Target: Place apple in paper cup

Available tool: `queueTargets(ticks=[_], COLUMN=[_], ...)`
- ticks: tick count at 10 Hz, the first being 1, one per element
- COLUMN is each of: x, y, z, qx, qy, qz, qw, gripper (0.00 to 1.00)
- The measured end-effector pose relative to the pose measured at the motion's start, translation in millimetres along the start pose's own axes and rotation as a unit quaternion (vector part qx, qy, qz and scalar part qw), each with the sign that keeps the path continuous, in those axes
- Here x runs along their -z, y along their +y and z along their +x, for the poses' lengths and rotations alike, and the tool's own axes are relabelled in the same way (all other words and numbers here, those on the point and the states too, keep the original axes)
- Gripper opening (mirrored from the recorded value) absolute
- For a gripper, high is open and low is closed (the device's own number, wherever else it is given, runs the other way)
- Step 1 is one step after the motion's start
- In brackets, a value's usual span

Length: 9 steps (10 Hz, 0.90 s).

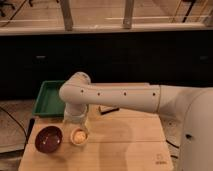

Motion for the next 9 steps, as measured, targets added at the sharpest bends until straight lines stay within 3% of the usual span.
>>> queueTargets(ticks=[9], x=[1.5], y=[3.5], z=[2.5], qx=[0.003], qy=[-0.003], qz=[0.0], qw=[1.0], gripper=[0.8])
